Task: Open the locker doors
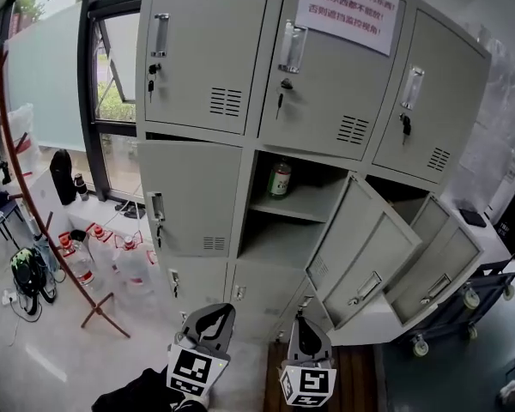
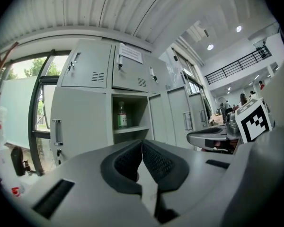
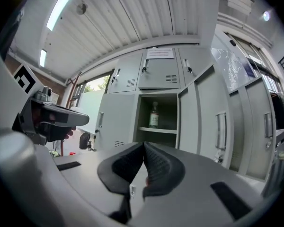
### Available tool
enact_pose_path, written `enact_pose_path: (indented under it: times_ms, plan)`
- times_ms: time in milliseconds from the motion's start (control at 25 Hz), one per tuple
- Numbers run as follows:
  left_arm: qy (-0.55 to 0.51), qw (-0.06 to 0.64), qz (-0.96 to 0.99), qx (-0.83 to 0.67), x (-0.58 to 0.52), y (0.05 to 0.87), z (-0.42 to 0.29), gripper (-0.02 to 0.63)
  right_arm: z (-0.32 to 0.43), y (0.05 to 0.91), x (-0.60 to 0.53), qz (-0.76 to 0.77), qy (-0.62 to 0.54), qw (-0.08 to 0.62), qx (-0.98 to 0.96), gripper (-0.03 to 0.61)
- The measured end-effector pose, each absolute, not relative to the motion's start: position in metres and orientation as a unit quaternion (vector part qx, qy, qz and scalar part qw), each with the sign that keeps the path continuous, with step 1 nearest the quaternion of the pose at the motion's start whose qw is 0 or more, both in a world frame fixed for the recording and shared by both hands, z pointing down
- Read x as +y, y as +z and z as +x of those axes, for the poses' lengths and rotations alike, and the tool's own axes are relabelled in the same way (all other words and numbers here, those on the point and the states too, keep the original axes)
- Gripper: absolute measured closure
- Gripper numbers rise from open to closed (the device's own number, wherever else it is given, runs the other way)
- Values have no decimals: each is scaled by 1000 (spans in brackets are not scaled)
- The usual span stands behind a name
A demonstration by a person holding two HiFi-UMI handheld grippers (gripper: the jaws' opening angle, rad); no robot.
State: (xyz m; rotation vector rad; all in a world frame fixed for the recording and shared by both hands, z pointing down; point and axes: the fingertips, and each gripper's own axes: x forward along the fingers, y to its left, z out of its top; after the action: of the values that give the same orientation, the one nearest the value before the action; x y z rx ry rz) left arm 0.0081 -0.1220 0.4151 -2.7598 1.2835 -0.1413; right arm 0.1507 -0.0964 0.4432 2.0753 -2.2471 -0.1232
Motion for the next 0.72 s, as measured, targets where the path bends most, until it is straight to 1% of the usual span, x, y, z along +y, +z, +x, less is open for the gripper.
enact_pose_path:
  times_ms: [320, 720]
  plan:
    - [-51, 33, -894, 444, -113, 428, -18, 589, 118, 457, -93, 652, -28, 45, -756, 563]
    - [-49, 32, -896, 440, -112, 427, -14, 589, 121, 454, -92, 651, -33, 49, -757, 563]
